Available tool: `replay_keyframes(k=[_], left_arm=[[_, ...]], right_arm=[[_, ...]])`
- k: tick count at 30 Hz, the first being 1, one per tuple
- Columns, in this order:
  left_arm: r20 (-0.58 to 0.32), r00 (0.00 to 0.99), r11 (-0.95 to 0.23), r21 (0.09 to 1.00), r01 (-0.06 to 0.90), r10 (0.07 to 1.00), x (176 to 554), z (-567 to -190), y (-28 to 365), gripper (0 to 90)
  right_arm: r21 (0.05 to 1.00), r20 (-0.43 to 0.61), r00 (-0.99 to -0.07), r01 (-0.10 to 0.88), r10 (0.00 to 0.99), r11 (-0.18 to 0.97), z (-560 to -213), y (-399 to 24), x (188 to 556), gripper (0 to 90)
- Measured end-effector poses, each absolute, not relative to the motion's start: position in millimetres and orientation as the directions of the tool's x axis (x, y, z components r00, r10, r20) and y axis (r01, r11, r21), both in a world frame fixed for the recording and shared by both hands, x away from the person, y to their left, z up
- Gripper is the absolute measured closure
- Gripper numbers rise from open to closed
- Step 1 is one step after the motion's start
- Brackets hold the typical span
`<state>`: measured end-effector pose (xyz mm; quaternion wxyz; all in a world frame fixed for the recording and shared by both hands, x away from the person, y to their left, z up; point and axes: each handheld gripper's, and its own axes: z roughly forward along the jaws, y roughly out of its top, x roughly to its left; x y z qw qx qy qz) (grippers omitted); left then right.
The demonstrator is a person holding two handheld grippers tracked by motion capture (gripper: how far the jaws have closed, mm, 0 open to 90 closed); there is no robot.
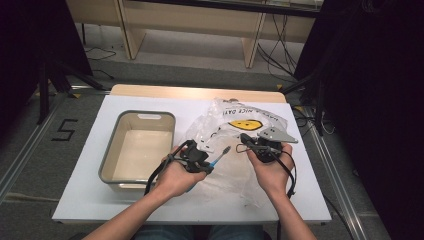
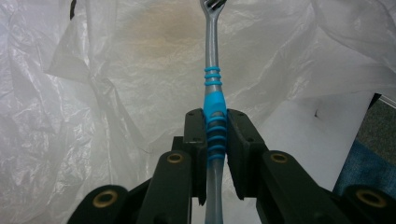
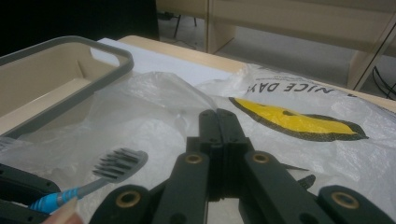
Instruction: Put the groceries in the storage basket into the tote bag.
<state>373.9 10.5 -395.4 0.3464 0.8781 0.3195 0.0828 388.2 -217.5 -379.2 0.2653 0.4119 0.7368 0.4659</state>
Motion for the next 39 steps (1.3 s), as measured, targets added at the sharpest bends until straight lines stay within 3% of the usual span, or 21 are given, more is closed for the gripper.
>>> replay_keyframes(k=[39], left_arm=[[-0.088,0.71,-0.522,0.617,0.589,0.698,405.4,-412.5,-14.8,78.3]], right_arm=[[0.901,-0.012,-0.536,0.36,0.844,0.242,-380.0,-212.4,386.5,90.0]])
